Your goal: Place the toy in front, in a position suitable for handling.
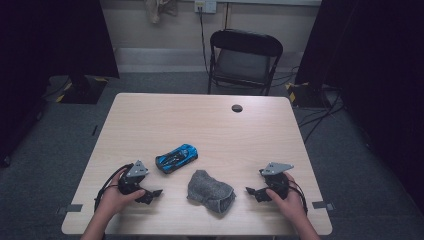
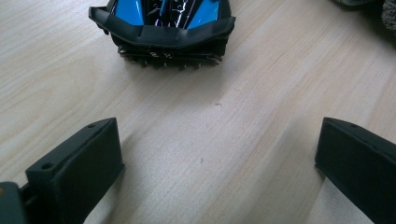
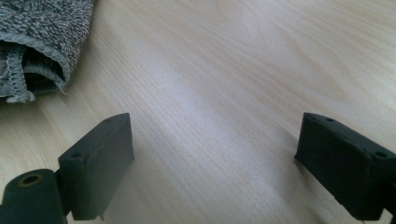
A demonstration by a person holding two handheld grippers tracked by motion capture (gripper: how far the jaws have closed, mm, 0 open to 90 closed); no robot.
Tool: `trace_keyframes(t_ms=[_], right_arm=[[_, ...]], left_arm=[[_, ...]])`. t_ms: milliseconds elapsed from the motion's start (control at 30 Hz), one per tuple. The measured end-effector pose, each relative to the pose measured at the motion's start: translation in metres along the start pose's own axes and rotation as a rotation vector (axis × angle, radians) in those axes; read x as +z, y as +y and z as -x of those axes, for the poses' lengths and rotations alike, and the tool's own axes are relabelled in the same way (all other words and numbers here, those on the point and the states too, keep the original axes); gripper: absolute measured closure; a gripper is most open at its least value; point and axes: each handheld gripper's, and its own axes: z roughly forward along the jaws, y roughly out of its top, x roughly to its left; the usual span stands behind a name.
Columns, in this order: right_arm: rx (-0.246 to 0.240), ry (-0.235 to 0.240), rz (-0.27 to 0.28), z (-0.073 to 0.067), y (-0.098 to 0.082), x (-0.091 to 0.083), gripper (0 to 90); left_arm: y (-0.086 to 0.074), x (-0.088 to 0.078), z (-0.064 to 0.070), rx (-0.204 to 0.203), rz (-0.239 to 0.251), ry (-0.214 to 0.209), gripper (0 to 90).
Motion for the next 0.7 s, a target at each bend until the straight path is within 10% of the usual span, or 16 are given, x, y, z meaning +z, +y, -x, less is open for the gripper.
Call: trace_keyframes(t_ms=[300,433,700], right_arm=[[-0.001,0.002,0.000,0.000,0.000,0.000,10.2],[-0.004,0.004,0.001,0.001,0.000,0.000,10.2],[-0.004,0.004,0.000,0.001,0.000,0.000,10.3]], left_arm=[[0.003,-0.002,0.001,-0.007,-0.031,0.002,1.7],[0.007,-0.006,0.001,0.004,-0.037,-0.006,19.1],[0.015,-0.009,0.001,-0.023,-0.050,-0.040,16.1]])
